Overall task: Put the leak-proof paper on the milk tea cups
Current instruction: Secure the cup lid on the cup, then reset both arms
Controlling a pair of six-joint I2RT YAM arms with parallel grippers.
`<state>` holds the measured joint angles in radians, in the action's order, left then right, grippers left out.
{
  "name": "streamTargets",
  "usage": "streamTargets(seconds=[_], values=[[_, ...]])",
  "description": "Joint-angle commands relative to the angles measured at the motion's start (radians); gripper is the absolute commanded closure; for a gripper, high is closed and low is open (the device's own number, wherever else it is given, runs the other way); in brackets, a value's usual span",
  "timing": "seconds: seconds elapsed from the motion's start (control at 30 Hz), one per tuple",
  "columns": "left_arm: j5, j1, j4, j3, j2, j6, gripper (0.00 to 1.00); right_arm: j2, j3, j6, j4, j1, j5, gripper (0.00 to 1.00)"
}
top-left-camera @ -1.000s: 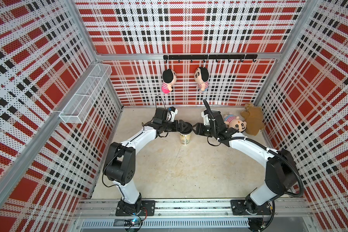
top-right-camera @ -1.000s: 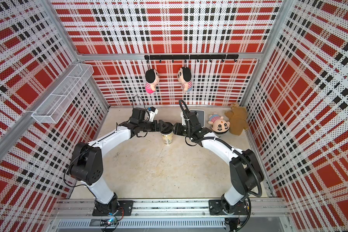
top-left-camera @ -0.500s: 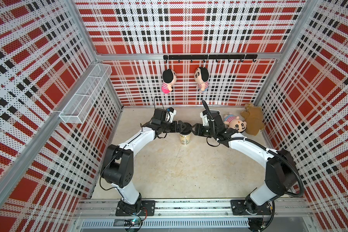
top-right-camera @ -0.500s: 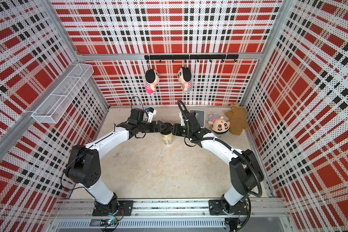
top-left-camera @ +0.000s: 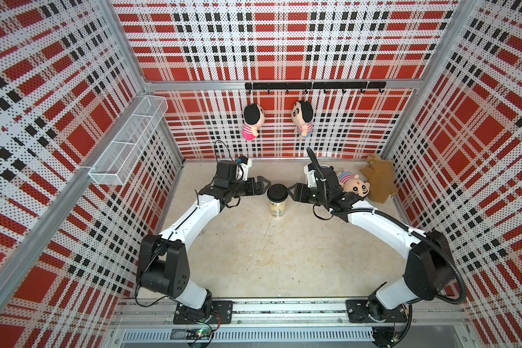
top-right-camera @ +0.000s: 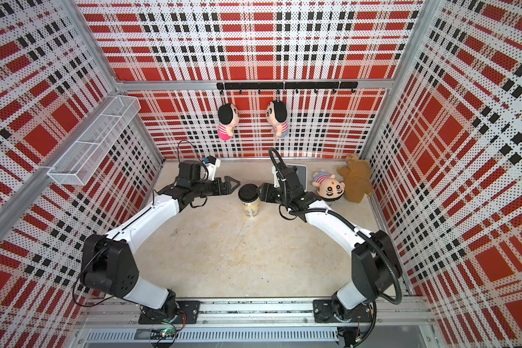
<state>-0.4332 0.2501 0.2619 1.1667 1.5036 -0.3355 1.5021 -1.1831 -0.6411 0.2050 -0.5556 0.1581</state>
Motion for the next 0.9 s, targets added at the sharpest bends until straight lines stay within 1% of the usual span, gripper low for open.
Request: streamTargets(seconds=[0.0, 0.03, 0.07, 0.13, 0.17, 0.2, 0.27, 0.33, 0.37, 0.43, 0.5, 0.57, 0.6, 0.63, 0.67, 0.7, 0.73, 0.77, 0.8, 0.83, 0.87], values=[[0.23, -0.062, -0.071, -0.101, -0.115, -0.026, 0.02, -0.136, 0.071, 0.074, 0.021, 0.038, -0.135, 0.14], [0.304, -0.076, -0.113, -0.158, -0.163, -0.028, 0.02, -0.186, 0.112, 0.081, 0.015, 0.051, -0.192, 0.0], [0.378, -0.084, -0.147, -0.21, -0.206, -0.063, 0.02, -0.232, 0.154, 0.121, 0.004, 0.064, -0.252, 0.0], [0.572, -0.09, -0.239, -0.342, -0.308, -0.076, 0.02, -0.34, 0.263, 0.145, -0.035, 0.111, -0.379, 0.0], [0.649, -0.093, -0.27, -0.394, -0.345, -0.085, 0.02, -0.387, 0.327, 0.156, -0.065, 0.134, -0.438, 0.0], [0.707, -0.103, -0.301, -0.457, -0.381, -0.083, 0.02, -0.434, 0.396, 0.171, -0.112, 0.161, -0.499, 0.0], [0.771, -0.108, -0.385, -0.571, -0.431, -0.007, 0.02, -0.508, 0.53, 0.228, -0.233, 0.203, -0.598, 0.0], [0.86, -0.111, -0.469, -0.675, -0.459, 0.023, 0.02, -0.538, 0.641, 0.308, -0.362, 0.246, -0.642, 0.0], [0.881, -0.116, -0.504, -0.715, -0.464, 0.024, 0.02, -0.533, 0.677, 0.338, -0.407, 0.264, -0.646, 0.0], [0.877, -0.126, -0.61, -0.8, -0.46, 0.075, 0.02, -0.486, 0.724, 0.377, -0.491, 0.299, -0.643, 0.0], [0.896, -0.133, -0.671, -0.824, -0.46, 0.117, 0.02, -0.42, 0.759, 0.431, -0.598, 0.312, -0.6, 0.0], [0.88, -0.142, -0.826, -0.906, -0.469, 0.152, 0.02, -0.342, 0.778, 0.488, -0.722, 0.318, -0.582, 0.0], [0.854, -0.144, -0.974, -0.983, -0.466, 0.193, 0.02, -0.314, 0.742, 0.48, -0.678, 0.321, -0.592, 0.0], [0.817, -0.146, -1.179, -1.074, -0.447, 0.244, 0.02, -0.28, 0.737, 0.504, -0.717, 0.322, -0.598, 0.0], [0.809, -0.15, -1.274, -1.102, -0.429, 0.257, 0.02, -0.259, 0.748, 0.523, -0.769, 0.323, -0.593, 0.0], [0.8, -0.152, -1.223, -1.084, -0.431, 0.267, 0.02, -0.229, 0.782, 0.558, -0.878, 0.327, -0.586, 0.0], [0.786, -0.16, -1.246, -1.084, -0.416, 0.28, 0.02, -0.187, 0.817, 0.571, -0.991, 0.338, -0.582, 0.0], [0.77, -0.171, -1.268, -1.079, -0.396, 0.284, 0.02, -0.151, 0.82, 0.576, -1.006, 0.357, -0.544, 0.0], [0.743, -0.195, -1.269, -1.065, -0.372, 0.28, 0.02, -0.114, 0.822, 0.553, -1.006, 0.376, -0.525, 0.0], [0.718, -0.217, -1.276, -1.053, -0.349, 0.272, 0.02, -0.075, 0.823, 0.557, -1.062, 0.391, -0.508, 0.0], [0.68, -0.243, -1.321, -1.054, -0.324, 0.26, 0.02, -0.078, 0.776, 0.538, -0.945, 0.393, -0.493, 0.0]])
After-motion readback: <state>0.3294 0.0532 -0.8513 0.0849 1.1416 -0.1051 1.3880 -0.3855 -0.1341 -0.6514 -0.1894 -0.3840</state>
